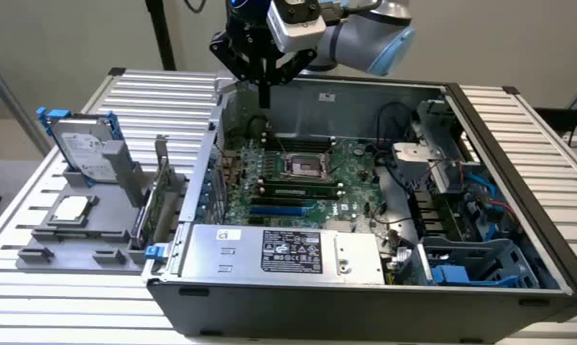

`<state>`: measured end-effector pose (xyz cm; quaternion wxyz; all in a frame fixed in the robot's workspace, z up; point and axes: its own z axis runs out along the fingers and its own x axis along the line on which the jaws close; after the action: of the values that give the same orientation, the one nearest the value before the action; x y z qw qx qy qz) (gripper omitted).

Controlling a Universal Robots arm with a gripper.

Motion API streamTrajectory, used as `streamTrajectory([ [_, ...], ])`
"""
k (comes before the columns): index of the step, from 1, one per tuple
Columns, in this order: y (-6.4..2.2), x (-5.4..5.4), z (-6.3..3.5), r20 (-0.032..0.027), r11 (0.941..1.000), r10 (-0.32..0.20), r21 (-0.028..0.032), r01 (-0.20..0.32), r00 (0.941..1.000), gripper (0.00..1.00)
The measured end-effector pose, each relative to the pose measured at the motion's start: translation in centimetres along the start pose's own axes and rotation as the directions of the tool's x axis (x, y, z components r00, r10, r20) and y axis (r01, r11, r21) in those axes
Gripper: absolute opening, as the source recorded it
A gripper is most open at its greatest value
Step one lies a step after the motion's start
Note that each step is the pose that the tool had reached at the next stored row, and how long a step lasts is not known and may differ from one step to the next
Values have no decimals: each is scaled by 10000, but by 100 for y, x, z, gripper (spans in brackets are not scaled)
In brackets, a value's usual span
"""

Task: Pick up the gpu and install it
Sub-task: 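Reach for the gpu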

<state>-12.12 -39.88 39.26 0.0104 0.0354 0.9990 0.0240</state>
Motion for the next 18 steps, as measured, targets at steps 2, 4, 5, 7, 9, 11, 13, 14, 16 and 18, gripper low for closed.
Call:
streamTrajectory([
  [2, 0, 0, 0, 0, 10000, 0, 0, 0, 10000, 11],
  [4, 0, 0, 0, 0, 10000, 0, 1, 0, 10000, 11],
  [5, 0, 0, 0, 0, 10000, 1, 1, -1, 10000, 11],
  [7, 0, 0, 0, 0, 10000, 0, 0, 0, 10000, 11],
  [9, 0, 0, 0, 0, 10000, 0, 1, 0, 10000, 11],
  [11, 0, 0, 0, 0, 10000, 1, 0, -1, 10000, 11],
  [13, 0, 0, 0, 0, 10000, 0, 0, 0, 10000, 11],
  [14, -1, 5, 0, 0, 10000, 1, 0, -1, 10000, 11],
  [16, -22, 55, -4, -2, 10000, 0, 3, 0, 10000, 11],
  [18, -64, 144, -6, 0, 10000, 0, 1, 0, 10000, 11],
])
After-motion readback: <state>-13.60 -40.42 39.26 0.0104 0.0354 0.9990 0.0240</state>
